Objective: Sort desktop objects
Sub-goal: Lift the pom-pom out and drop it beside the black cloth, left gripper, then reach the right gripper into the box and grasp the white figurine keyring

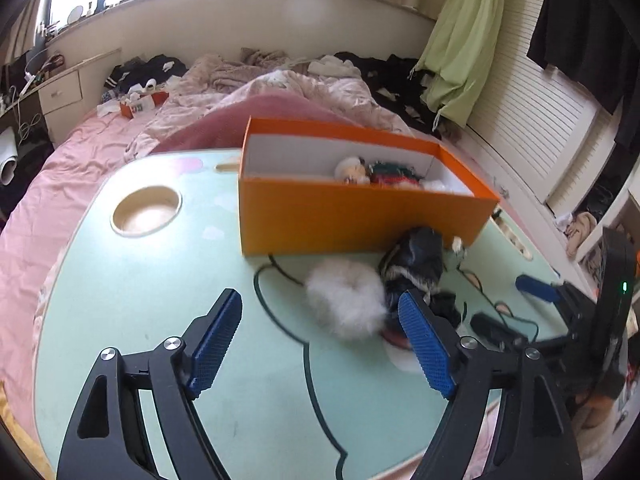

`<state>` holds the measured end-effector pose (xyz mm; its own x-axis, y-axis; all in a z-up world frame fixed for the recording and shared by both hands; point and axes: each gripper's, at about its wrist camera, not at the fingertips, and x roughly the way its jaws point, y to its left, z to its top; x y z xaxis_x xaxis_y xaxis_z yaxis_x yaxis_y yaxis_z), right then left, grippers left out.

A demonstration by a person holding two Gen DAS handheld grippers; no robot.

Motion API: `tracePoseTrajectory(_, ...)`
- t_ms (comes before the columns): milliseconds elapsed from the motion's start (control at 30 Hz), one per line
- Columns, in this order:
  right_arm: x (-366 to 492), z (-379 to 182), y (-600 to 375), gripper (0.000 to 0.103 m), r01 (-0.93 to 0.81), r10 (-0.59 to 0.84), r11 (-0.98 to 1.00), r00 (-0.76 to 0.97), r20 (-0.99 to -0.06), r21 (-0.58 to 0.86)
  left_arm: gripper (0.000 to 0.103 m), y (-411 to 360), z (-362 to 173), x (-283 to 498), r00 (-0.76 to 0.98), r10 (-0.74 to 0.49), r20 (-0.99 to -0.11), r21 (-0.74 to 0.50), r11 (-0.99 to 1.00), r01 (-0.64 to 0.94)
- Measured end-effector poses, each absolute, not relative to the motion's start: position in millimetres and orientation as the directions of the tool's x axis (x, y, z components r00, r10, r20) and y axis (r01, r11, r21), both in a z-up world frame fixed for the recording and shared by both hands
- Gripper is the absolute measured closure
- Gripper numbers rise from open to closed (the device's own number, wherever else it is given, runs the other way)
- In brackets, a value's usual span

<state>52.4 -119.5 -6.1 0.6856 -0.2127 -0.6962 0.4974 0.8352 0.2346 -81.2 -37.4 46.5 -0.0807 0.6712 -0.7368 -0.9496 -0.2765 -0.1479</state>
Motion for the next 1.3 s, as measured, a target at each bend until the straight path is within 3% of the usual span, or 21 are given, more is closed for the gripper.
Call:
tracePoseTrajectory(133, 51.8, -6.8, -119.3, 0.000, 0.500, -0.214, 0.834, 0.685, -0.696, 0.235, 0.022, -47.3, 25.2, -64.0, -0.059, 0.652, -0.756, -0.124, -0.232, -0.965)
tracePoseTrajectory(200, 52.3, -6.5, -119.1, 0.000, 0.501, -0.216, 0.834, 0.684, -0.696, 0.233, 0.020, -50.2, 17.9, -47.6, -0.151, 0.667, -0.729, -0.015, -0.236, -0.972)
tracePoseTrajectory(233, 51.7, -7.0, -119.2, 0.000, 0.504, -0.217, 0.831, 0.684, -0.697, 0.236, 0.014, -49.6, 15.0, -39.1, -0.204, 0.674, -0.710, 0.047, -0.243, -0.969)
tracePoseTrajectory(367, 51.5, -7.3, -118.7, 0.000, 0.510, -0.222, 0.827, 0.683, -0.696, 0.237, 0.010, -48.2, 15.1, -26.3, -0.252, 0.699, -0.669, 0.104, -0.247, -0.963)
tracePoseTrajectory(500, 51.9, -7.1, -118.9, 0.000, 0.513, -0.225, 0.826, 0.681, -0.697, 0.235, 0.008, -46.1, 14.4, -40.9, -0.192, 0.704, -0.683, 0.025, -0.240, -0.970)
tracePoseTrajectory(567, 52.4, -8.0, -118.8, 0.000, 0.514, -0.225, 0.825, 0.681, -0.697, 0.235, 0.000, -46.6, 9.5, -38.3, -0.211, 0.695, -0.687, 0.032, -0.262, -0.965)
tracePoseTrajectory(833, 49.2, -4.7, -113.8, 0.001, 0.585, -0.304, 0.786, 0.650, -0.697, 0.203, 0.000, -48.6, 6.8, -35.7, -0.207, 0.698, -0.685, 0.031, -0.256, -0.966)
tracePoseTrajectory(1067, 47.3, 80.5, -122.5, 0.005, 0.480, -0.287, 0.833, 0.801, -0.525, 0.277, 0.000, -51.2, 6.1, -39.0, -0.197, 0.703, -0.683, 0.027, -0.245, -0.969)
tracePoseTrajectory(1167, 83.7, 117.6, -138.1, 0.027, 0.427, -0.234, 0.860, 0.817, -0.526, 0.279, 0.000, -51.5, 5.7, -39.2, -0.193, 0.708, -0.679, 0.025, -0.240, -0.970)
tracePoseTrajectory(1200, 110.8, 123.4, -147.8, 0.048, 0.413, -0.189, 0.867, 0.792, -0.581, 0.280, 0.000, -51.5, 5.5, -39.0, -0.192, 0.709, -0.678, 0.025, -0.239, -0.971)
tracePoseTrajectory(1233, 132.2, 124.0, -154.4, 0.061, 0.400, -0.143, 0.867, 0.771, -0.621, 0.296, 0.000, -51.8, 5.2, -38.9, -0.192, 0.710, -0.677, 0.025, -0.239, -0.971)
tracePoseTrajectory(1300, 176.8, 114.9, -171.2, 0.062, 0.377, -0.024, 0.856, 0.713, -0.701, 0.354, 0.000, -52.6, 4.8, -38.6, -0.191, 0.712, -0.675, 0.025, -0.237, -0.971)
